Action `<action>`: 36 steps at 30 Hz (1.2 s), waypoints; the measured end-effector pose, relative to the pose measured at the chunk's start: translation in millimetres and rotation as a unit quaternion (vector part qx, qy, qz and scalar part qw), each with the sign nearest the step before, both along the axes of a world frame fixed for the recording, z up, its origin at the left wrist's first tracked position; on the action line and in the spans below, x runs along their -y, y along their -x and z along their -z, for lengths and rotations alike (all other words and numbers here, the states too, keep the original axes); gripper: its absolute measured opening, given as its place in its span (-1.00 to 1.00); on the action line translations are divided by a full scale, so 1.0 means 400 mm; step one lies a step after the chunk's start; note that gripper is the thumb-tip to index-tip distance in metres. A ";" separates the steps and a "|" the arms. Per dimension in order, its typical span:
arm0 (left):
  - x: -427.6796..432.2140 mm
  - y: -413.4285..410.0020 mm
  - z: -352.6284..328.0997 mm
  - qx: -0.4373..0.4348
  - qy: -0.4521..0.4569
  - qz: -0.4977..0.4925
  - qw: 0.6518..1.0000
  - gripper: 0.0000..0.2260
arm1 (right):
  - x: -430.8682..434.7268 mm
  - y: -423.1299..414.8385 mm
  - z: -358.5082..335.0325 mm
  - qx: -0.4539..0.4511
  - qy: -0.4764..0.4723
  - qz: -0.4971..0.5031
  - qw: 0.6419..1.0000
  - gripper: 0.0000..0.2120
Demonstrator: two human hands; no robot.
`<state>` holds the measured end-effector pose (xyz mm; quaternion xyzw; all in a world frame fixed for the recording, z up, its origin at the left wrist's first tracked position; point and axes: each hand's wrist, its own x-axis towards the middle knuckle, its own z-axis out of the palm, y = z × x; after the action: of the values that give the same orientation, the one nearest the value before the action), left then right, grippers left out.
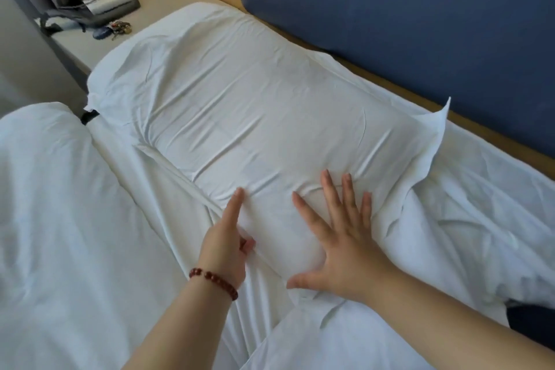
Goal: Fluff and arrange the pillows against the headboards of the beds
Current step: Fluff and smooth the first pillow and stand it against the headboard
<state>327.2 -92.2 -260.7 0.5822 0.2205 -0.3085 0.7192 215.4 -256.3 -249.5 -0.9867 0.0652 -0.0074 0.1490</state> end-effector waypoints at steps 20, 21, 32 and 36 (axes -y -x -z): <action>0.277 0.050 -0.476 0.293 0.107 -0.030 0.950 -0.66 | 0.100 0.126 -0.415 0.453 -0.142 0.046 0.879 -0.19; 0.291 0.048 -0.505 0.304 0.109 -0.020 0.946 -0.65 | 0.117 0.123 -0.450 0.485 -0.136 0.059 0.862 -0.22; 0.430 -0.051 -0.646 0.808 -0.104 0.162 0.557 -0.47 | 0.365 0.027 -0.539 0.561 -0.343 0.329 0.678 -0.49; 0.544 -0.105 -0.651 0.836 -0.248 0.356 0.335 -0.05 | 0.439 0.019 -0.552 0.542 -0.365 0.380 0.655 -0.48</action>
<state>369.3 -309.7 -0.3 0.7104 -0.6579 0.1823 0.1711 207.8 -432.1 -28.5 -0.5631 0.3393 -0.5721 0.4904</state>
